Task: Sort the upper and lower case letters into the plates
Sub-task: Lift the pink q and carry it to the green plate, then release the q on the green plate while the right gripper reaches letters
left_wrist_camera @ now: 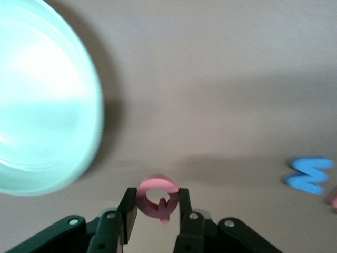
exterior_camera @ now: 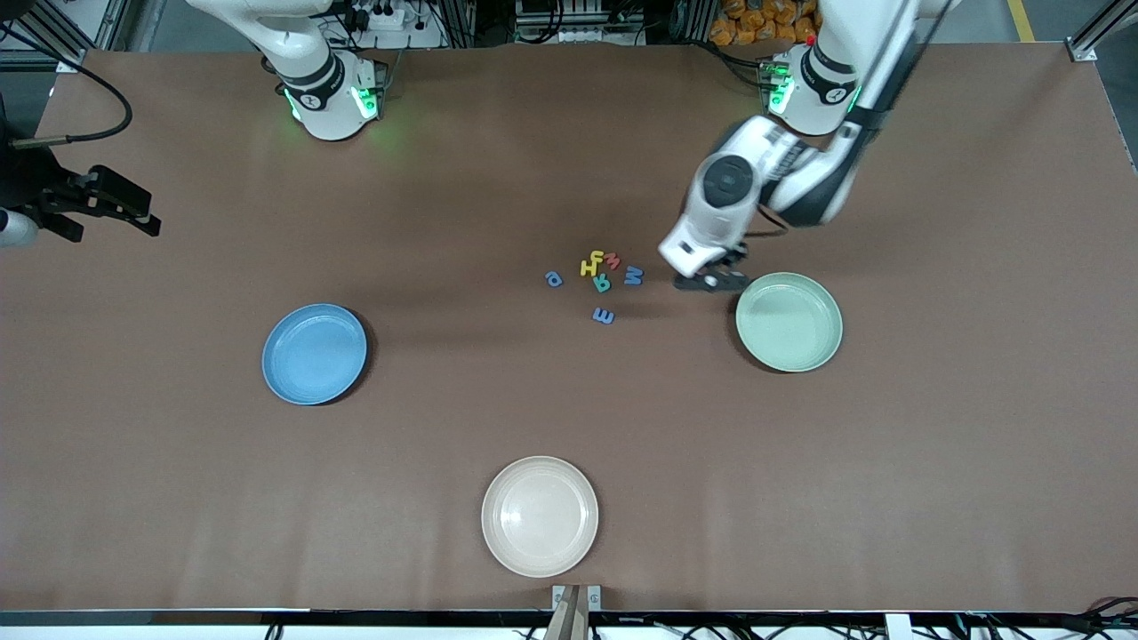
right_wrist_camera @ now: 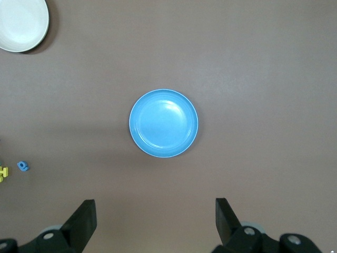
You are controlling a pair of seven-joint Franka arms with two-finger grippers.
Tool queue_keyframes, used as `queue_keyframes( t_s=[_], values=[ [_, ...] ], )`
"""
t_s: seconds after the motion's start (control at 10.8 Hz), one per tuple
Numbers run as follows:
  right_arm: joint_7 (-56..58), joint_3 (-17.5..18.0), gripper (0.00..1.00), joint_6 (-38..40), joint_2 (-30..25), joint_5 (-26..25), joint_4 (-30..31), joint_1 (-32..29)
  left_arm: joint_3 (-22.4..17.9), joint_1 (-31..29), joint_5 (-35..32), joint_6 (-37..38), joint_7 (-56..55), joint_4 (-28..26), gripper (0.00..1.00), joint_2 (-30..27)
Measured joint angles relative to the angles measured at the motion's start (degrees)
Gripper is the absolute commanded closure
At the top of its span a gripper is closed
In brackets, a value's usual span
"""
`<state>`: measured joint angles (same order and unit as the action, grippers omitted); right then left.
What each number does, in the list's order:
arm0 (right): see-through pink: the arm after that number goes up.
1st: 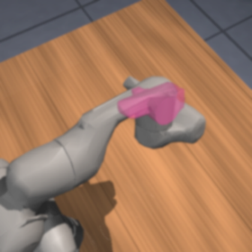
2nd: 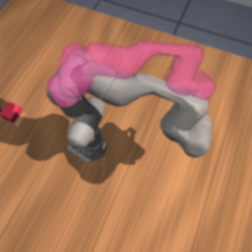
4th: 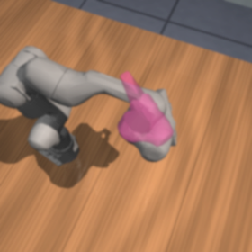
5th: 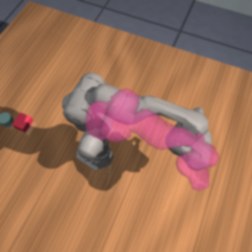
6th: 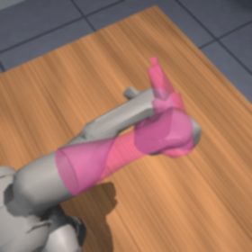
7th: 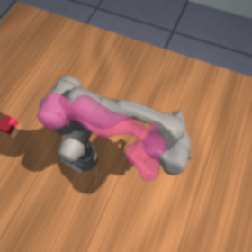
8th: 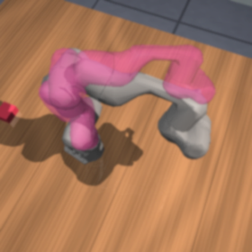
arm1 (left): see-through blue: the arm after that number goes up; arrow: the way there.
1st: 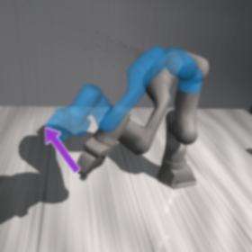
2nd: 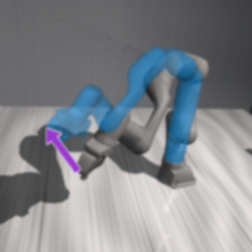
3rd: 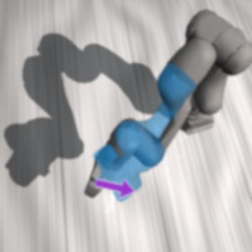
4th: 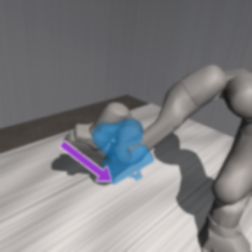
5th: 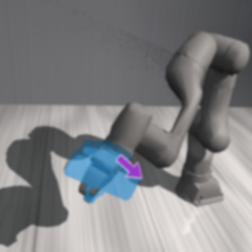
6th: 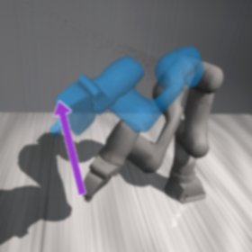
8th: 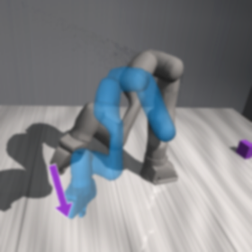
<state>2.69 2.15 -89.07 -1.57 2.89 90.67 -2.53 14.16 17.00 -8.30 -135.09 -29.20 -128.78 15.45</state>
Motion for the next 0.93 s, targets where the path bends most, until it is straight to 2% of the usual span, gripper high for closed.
queue_keyframes(
  t_s=[0.19,0.28,0.37,0.65,0.93],
  values=[
    [0.0,0.2,0.0,-0.4,0.5,0.0,0.2,0.0,0.0,-5.6,-8.8,0.0,3.7,0.2,0.92,0.0],
    [0.0,0.5,0.0,-0.6,1.0,0.0,0.4,0.0,0.0,-7.8,-11.6,0.0,4.8,0.5,0.86,0.1],
    [0.0,0.8,0.0,-0.7,1.7,0.0,0.6,0.1,0.0,-9.1,-12.4,-0.1,6.2,0.7,0.02,0.3],
    [-0.3,1.9,0.0,-1.8,4.8,0.1,0.7,2.5,0.7,-9.4,-12.5,-0.2,6.8,0.9,0.0,1.3],
    [-8.4,5.4,0.0,-6.3,9.1,0.1,0.8,6.5,1.2,-9.0,-10.1,-0.3,5.4,1.1,0.0,1.5]
  ],
)
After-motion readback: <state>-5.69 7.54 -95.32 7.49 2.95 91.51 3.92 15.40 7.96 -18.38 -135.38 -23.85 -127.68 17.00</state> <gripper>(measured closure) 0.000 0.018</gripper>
